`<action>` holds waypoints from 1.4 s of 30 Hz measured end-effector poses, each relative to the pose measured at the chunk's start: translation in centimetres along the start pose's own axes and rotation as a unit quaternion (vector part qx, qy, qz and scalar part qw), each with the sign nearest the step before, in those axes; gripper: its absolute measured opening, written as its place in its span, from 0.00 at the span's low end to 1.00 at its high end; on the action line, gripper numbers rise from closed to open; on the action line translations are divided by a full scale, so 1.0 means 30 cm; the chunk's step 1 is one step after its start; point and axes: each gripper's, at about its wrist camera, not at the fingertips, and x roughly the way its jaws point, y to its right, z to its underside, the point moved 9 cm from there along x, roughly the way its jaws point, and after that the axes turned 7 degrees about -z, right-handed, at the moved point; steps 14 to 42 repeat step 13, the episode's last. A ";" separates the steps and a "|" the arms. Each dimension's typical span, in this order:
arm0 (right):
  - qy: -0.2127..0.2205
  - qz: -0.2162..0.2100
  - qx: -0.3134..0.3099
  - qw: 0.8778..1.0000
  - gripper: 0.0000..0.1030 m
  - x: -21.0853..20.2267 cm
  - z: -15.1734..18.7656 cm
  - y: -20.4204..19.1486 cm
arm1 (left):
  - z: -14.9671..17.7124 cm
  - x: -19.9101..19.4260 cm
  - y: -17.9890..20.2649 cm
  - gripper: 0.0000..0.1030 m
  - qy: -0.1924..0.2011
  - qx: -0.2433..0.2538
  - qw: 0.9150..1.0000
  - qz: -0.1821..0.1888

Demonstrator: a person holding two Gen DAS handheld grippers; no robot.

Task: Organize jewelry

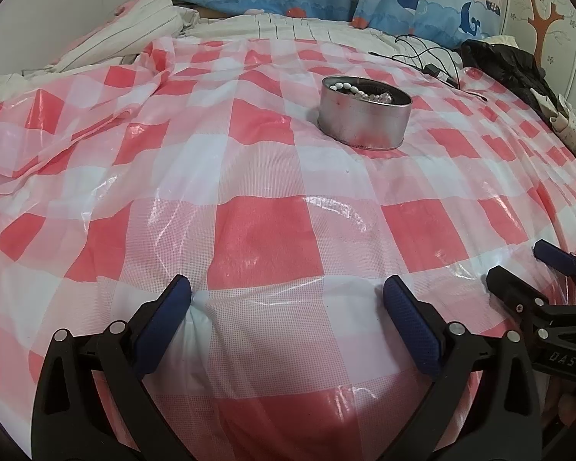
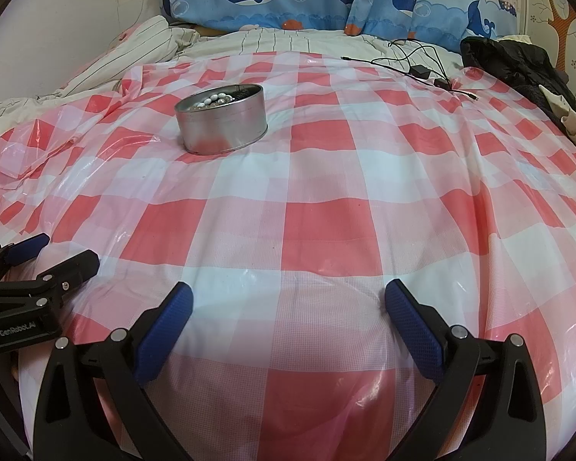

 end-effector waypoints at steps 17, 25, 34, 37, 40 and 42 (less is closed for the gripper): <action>0.000 0.000 0.000 1.000 0.93 0.000 -0.001 0.000 | 0.002 0.006 0.000 0.93 -0.005 0.007 1.000 -0.017; 0.000 0.000 0.000 1.000 0.93 0.000 -0.001 0.000 | 0.002 0.006 0.000 0.93 -0.005 0.007 1.000 -0.017; 0.000 0.000 0.000 1.000 0.93 0.000 -0.001 0.000 | 0.002 0.006 0.000 0.93 -0.005 0.007 1.000 -0.017; 0.000 0.000 0.000 1.000 0.93 0.000 -0.001 0.000 | 0.002 0.006 0.000 0.93 -0.005 0.007 1.000 -0.017; 0.000 0.000 0.000 1.000 0.93 0.000 -0.001 0.000 | 0.002 0.006 0.000 0.93 -0.005 0.007 1.000 -0.017; 0.000 0.000 0.000 1.000 0.93 0.000 -0.001 0.000 | 0.002 0.006 0.000 0.93 -0.005 0.007 1.000 -0.017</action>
